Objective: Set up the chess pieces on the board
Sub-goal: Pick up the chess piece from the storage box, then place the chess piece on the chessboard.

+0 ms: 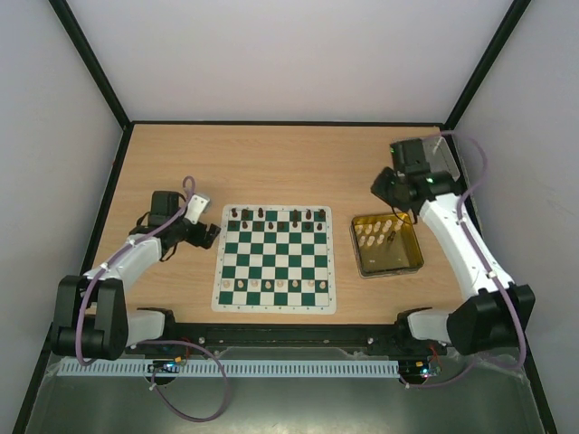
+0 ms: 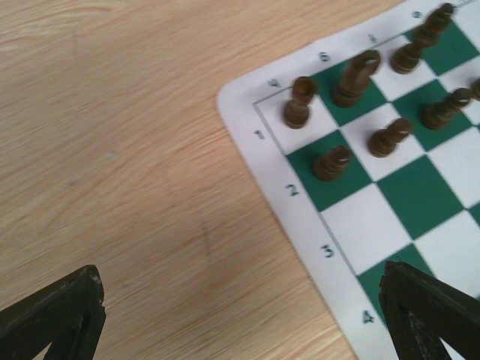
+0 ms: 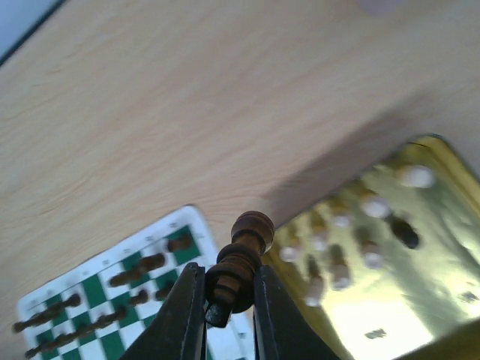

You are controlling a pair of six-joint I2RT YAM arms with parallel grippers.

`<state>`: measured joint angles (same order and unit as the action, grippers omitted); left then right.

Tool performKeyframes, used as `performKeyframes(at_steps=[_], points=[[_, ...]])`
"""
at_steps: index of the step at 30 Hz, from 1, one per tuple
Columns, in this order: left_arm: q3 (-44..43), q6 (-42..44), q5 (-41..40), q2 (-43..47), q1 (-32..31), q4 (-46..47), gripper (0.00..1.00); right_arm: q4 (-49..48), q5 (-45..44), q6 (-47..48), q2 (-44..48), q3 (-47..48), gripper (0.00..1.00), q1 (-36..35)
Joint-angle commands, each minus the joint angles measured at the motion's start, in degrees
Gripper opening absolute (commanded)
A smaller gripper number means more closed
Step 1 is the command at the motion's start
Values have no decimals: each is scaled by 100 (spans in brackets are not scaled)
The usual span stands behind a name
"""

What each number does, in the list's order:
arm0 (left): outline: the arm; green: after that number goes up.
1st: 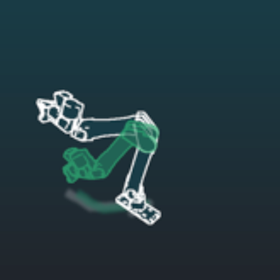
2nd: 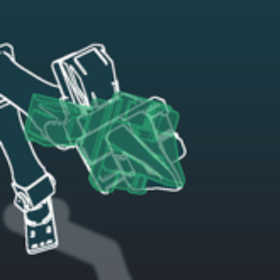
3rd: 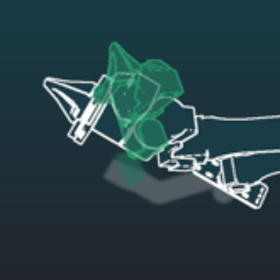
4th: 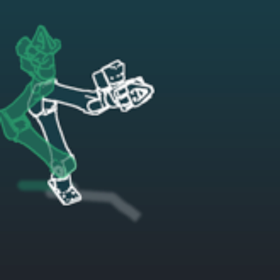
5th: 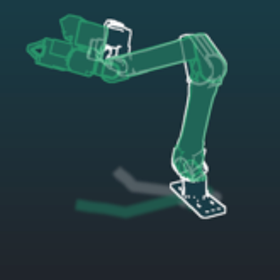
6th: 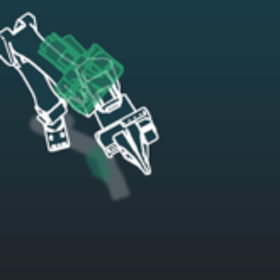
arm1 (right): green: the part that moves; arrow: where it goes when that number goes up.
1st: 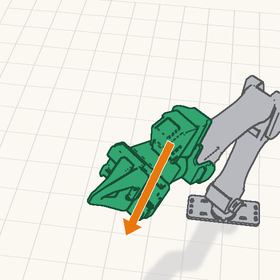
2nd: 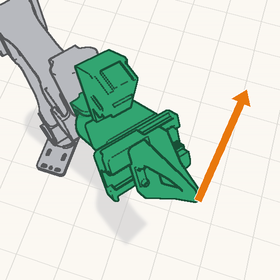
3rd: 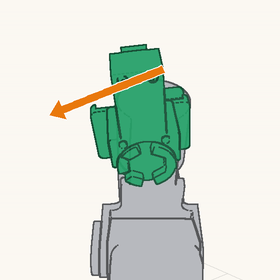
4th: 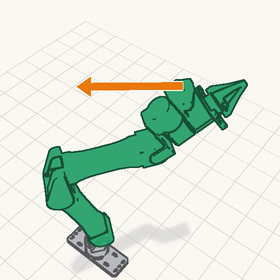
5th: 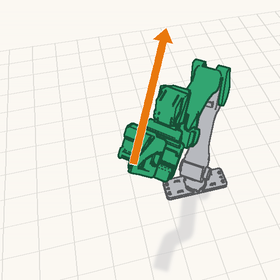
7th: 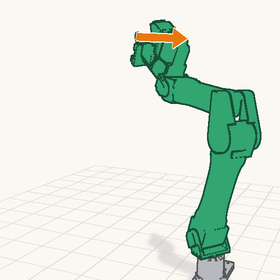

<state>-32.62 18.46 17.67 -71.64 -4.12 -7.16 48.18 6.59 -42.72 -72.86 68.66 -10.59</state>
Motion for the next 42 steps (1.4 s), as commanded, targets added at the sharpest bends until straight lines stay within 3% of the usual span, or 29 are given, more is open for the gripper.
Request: performKeyframes(at_steps=[1,9,17,31,42], points=[[-116,-167,-338,20,202,153,99,234,-406,-162,-742,861,2,-905],[-189,-370,-779,-181,481,230,99,913,-688,81,-2970,3319,2,-2380],[-257,-431,-865,-362,663,215,99,1395,-178,521,-4574,4843,2,-2694],[-274,-457,-871,-489,796,298,100,1448,259,799,-5436,5448,2,-2977],[-266,-430,-858,-508,903,285,99,1122,281,653,-5670,5028,2,-3273]])
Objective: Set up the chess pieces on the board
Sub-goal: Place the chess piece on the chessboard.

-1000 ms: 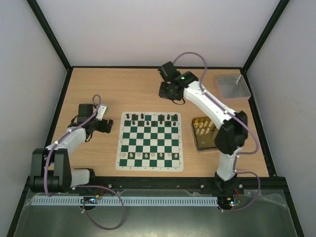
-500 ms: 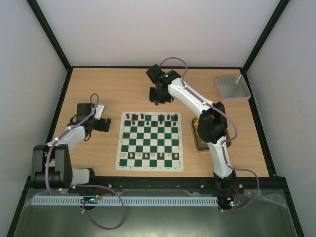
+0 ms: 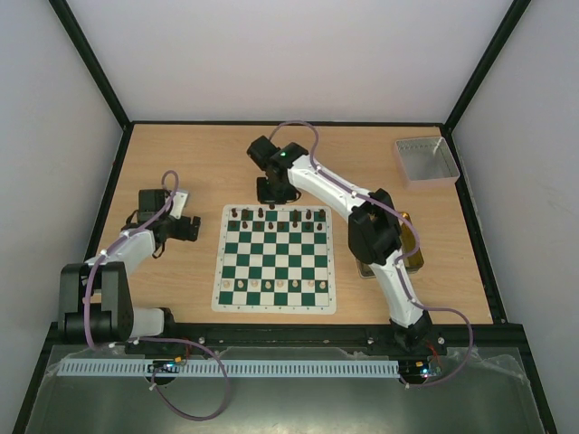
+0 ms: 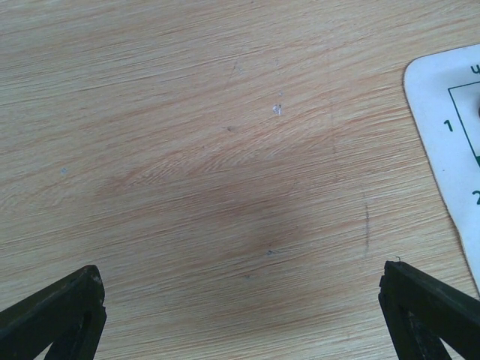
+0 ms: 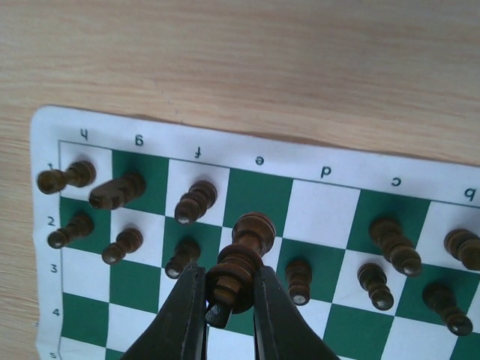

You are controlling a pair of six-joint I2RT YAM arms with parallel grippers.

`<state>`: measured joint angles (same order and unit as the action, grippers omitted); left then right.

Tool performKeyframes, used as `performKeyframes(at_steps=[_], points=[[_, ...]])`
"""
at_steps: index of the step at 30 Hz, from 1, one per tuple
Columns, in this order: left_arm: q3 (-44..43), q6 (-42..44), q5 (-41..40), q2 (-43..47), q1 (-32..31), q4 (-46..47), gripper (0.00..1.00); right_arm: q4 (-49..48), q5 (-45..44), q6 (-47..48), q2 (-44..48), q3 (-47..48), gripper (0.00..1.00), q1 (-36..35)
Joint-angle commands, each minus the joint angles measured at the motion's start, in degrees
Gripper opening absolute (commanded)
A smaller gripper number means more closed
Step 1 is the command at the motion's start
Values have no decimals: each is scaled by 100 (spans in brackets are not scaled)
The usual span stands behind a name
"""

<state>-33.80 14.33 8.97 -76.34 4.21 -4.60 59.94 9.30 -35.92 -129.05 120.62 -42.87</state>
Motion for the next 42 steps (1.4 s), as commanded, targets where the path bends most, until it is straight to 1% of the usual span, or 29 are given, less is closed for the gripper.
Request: performKeyframes(at_steps=[1,18,21,42], points=[[-151,-13,15,-39,76,29,100,-75,13,-26,-55,-229,2,-53],[-169,0,87,-148,89,20,100,-527,128,-21,-61,-668,2,-68],[-173,9,102,-164,89,25,99,-620,133,-176,-74,-722,2,-66],[-177,36,197,-192,89,-6,99,-773,178,-196,-269,-733,2,-66]])
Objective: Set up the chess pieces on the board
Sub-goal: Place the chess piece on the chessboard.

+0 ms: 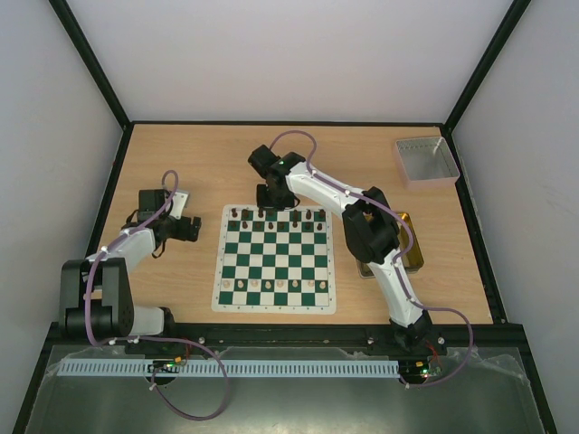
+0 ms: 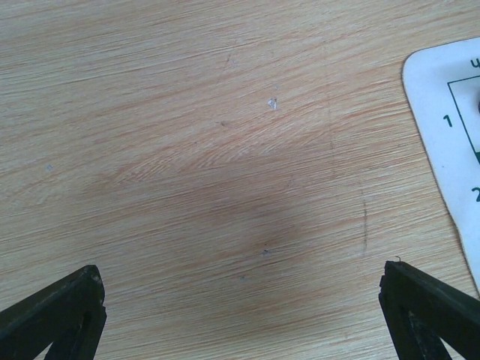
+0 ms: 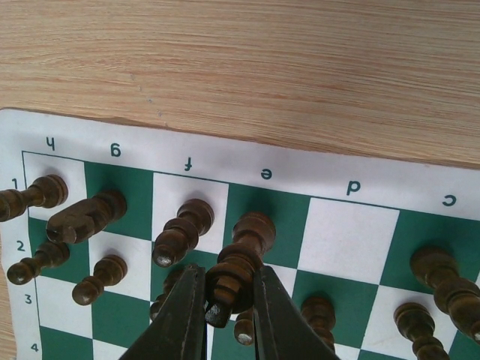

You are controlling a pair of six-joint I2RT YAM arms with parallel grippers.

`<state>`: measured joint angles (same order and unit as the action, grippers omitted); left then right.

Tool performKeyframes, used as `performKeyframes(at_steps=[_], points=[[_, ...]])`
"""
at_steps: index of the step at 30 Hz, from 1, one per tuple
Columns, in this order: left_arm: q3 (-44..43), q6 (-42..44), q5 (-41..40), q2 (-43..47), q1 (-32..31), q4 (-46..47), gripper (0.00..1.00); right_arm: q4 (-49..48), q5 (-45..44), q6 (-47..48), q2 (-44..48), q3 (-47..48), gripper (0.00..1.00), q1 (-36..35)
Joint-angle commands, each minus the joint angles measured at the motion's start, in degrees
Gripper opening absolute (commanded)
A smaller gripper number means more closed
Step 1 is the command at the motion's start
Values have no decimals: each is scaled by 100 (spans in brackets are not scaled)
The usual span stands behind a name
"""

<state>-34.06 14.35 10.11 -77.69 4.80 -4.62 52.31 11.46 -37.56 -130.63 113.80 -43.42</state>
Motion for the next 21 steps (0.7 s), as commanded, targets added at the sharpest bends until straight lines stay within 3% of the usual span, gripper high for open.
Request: performKeyframes(at_steps=[1,18,21], points=[[-157,33,87,-56,30,-6,100,-11,-47,-40,-125,-51,2,-9],[-179,40,140,-109,29,-21,99,-47,-96,-67,-64,-249,3,-9],[-175,42,145,-109,30,-29,100,-88,-75,-77,-47,-324,9,-8]])
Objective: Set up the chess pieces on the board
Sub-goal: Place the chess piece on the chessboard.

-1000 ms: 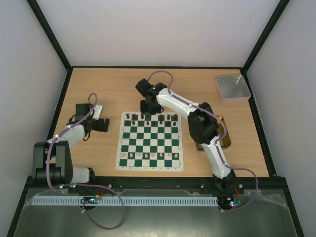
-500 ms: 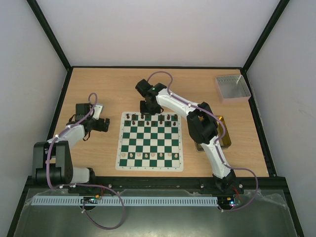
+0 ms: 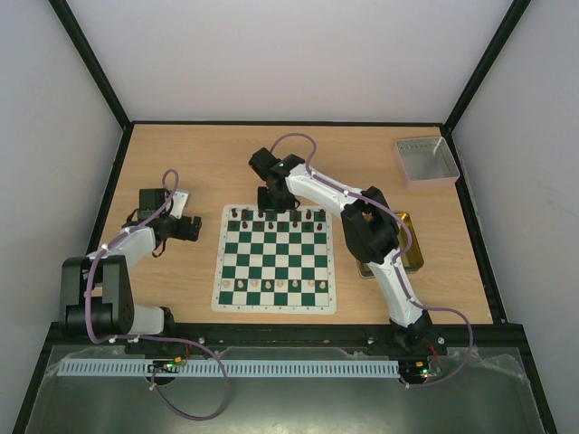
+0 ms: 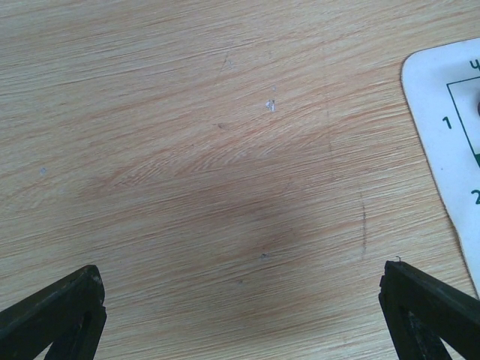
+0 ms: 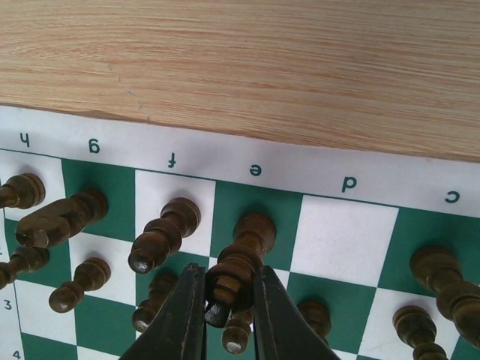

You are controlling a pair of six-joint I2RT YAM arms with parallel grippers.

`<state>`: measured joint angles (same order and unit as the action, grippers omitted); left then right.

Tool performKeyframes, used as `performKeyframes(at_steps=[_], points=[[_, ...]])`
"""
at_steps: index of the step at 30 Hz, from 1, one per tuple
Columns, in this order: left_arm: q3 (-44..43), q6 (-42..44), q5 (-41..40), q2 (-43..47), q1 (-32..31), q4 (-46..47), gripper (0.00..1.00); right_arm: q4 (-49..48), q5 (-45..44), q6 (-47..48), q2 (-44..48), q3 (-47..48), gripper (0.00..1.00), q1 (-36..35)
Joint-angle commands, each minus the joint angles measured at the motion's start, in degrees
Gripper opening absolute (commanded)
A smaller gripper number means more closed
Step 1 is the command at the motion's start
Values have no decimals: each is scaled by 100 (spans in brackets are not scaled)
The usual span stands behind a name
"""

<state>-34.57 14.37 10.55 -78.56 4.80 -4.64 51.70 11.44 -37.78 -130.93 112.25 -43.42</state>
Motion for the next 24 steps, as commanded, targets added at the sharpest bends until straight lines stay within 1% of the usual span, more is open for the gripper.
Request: performKeyframes(at_steps=[1,6,14,15,18,19,24], points=[[-127,41,104,-20,28,-28,99,-35,-72,-60,-12,-182,13,-9],[-128,40,114,-24,30,-30,99,-96,-11,-101,3,-185,23,-8],[-139,39,136,-50,30,-43,99,-62,-33,-133,39,-33,26,-4],[-146,39,140,-51,28,-45,100,-68,-44,-140,68,-36,29,2],[-149,39,140,-54,30,-43,100,-77,-74,-157,99,-3,30,4],[-148,39,143,-61,30,-45,99,-62,-80,-159,100,24,33,13],[-161,48,165,-81,29,-56,100,-12,-143,-197,171,188,34,49]])
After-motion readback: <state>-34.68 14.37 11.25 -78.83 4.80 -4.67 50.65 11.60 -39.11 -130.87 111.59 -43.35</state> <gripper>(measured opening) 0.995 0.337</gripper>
